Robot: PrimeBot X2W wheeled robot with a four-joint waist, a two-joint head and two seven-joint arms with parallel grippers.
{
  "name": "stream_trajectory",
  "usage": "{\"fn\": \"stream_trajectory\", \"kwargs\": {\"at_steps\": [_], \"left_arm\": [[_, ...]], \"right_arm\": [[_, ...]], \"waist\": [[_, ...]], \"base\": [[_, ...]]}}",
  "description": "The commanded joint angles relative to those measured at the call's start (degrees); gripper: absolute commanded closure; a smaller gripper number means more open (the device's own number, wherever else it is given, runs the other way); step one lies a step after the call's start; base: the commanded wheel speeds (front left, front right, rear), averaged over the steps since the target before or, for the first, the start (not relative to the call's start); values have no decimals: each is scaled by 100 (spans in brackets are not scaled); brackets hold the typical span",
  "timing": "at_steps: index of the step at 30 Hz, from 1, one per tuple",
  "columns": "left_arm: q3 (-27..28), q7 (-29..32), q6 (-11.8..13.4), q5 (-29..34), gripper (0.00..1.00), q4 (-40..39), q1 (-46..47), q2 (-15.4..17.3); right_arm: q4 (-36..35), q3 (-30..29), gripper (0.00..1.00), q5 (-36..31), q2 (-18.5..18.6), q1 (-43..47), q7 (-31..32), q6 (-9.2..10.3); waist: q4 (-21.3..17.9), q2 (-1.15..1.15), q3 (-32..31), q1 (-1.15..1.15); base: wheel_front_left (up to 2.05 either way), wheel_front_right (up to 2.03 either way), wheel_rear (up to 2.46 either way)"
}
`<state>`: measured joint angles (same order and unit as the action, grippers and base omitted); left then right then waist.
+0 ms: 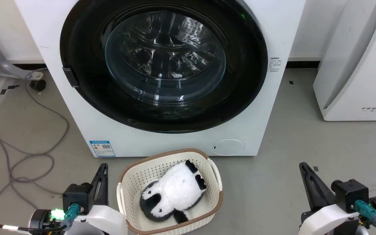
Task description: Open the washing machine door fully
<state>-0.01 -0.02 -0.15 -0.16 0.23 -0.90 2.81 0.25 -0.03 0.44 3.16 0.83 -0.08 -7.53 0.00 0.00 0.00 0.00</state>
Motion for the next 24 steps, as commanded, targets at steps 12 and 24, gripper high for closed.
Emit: {"fn": "stream_trajectory", "kwargs": {"at_steps": [12,24], "left_arm": [[1,2,15,16,100,-23,90,7],[1,2,15,16,100,-23,90,7]], "right_arm": [[-25,3,100,-44,-28,-83,8,4],[-25,3,100,-44,-28,-83,8,4]], "waist": [[0,0,0,0],[0,0,0,0]], "base": [[0,0,0],[0,0,0]]}}
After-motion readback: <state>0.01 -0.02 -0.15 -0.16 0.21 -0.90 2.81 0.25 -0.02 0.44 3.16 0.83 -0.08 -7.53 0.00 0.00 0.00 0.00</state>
